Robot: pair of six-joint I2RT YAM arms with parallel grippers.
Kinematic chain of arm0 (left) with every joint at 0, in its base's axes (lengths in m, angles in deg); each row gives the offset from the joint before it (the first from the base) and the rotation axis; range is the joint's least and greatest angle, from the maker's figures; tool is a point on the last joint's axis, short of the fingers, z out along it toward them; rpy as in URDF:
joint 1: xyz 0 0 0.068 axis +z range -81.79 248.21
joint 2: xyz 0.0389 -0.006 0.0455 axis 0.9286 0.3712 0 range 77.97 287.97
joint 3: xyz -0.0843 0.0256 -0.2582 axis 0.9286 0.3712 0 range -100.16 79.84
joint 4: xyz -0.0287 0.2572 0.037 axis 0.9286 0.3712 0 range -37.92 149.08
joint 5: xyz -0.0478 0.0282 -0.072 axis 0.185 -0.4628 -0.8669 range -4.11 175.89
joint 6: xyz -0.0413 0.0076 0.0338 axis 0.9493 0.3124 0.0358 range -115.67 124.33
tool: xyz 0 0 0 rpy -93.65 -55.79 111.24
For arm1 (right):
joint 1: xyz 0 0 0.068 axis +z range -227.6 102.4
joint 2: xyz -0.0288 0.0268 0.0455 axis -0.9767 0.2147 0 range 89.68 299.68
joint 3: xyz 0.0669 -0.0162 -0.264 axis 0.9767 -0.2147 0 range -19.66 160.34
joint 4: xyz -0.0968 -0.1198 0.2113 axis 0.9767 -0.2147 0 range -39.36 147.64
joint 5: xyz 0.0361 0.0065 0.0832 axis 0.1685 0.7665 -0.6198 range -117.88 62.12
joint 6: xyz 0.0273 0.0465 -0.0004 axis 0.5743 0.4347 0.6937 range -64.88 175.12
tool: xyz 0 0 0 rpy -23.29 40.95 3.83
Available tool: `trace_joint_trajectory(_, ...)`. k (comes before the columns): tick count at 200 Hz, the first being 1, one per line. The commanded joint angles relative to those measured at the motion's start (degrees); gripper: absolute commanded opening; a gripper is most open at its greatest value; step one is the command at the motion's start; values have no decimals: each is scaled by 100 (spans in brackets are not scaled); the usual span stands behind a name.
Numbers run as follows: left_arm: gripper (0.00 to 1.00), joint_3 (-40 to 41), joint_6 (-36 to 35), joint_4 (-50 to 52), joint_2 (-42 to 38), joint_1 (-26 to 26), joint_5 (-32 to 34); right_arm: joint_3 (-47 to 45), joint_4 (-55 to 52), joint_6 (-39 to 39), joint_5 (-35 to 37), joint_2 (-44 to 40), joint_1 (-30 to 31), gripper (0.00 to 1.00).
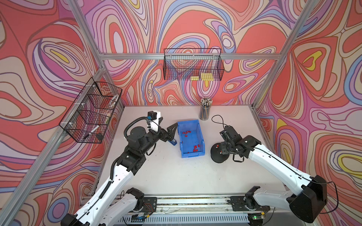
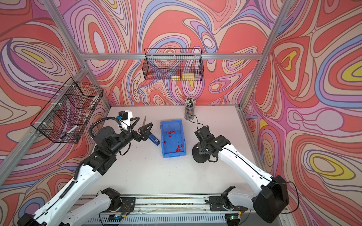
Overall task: Cover the protruding screws with screw protection sleeves
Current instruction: Attach the screw protection sleeve to the screw, then reset both arms
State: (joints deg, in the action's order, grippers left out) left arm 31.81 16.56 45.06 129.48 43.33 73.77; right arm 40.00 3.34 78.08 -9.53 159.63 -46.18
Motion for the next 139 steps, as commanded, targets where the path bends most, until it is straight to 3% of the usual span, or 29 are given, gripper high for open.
trace_joint_trajectory(1,99,-96,-11,18,-18,-24,237,162,50,16,-68,-184,-31,31)
trace_joint_trajectory(25,99,-116,7,195,57,-19,905,311,96,80,123,-246,-31,32)
trace_joint_trajectory(45,100,-8,-42,254,255,-6,2209,353,712,-32,650,-335,-76,32)
trace_joint_trajectory(66,99,181,-108,131,741,226,3385,213,2095,-547,1163,-122,-535,33)
trace_joint_trajectory(95,99,773,-709,-730,1518,614,4757,-587,4459,-1018,1333,475,-1543,33)
trace_joint_trajectory(116,99,1148,-951,-1186,1914,975,5084,-1444,6218,-1416,954,948,-2068,32)
trace_joint_trajectory(139,99,1558,-1033,-1654,2153,1326,4820,-2093,7609,-1946,785,1494,-2202,32)
